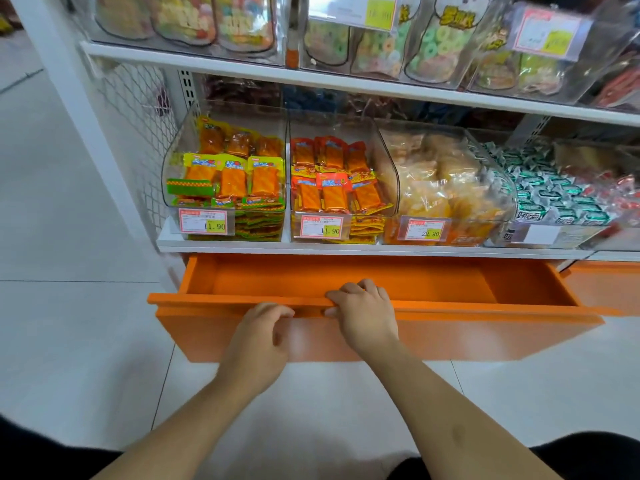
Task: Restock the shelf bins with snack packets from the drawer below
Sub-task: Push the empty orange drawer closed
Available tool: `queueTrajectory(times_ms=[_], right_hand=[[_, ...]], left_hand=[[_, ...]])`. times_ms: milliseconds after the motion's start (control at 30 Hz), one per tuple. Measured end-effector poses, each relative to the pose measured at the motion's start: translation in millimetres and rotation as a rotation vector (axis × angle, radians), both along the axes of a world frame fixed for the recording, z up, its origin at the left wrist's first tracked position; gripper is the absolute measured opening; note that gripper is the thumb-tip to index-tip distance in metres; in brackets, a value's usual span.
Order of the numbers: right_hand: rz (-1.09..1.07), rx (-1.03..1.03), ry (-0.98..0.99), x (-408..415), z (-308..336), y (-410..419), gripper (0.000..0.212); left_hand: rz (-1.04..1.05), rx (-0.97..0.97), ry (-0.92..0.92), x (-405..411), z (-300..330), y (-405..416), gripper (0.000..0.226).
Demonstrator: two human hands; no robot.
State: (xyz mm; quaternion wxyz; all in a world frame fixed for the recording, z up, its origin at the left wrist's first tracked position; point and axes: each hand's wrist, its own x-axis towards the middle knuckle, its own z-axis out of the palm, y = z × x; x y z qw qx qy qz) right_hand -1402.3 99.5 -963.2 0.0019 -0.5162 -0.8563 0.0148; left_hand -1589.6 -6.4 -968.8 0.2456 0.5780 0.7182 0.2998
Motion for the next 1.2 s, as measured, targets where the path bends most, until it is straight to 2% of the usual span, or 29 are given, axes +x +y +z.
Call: queueTrajectory(times_ms=[100,233,333,400,500,567,700,1200], right_hand=[[-0.058,0.003,0.056,5,0,-1,0.033],[-0.184,0.147,0.065,18,-2,-27,0.03],[-0.321,-0.004,0.116,22,-4,-46,0.024],[-0.437,-0.155,0.079,27,-8,-52,0.035],[-0.524,-0.239,0.072,40,-18,-52,0.072],[-0.528,-0.304,0.089,46,-21,-52,0.091],[-0.506,-0.341,0.096,47,-24,-52,0.102],[-0.415,-0.303,0.049,60,-32,8,0.101]], left_hand=[[-0.058,-0.079,0.091,-5,-9,-3,0.059],[-0.139,-0.14,0.223,-8,-17,-8,0.072],[-0.159,-0.094,0.285,-3,-22,-13,0.076],[-0.157,-0.096,0.299,-1,-27,-13,0.08],[-0.159,-0.125,0.33,-1,-29,-11,0.083],[-0.164,-0.141,0.342,-2,-28,-10,0.085],[-0.162,-0.177,0.333,-1,-28,-7,0.087],[-0.181,-0.258,0.37,-8,-27,42,0.093]])
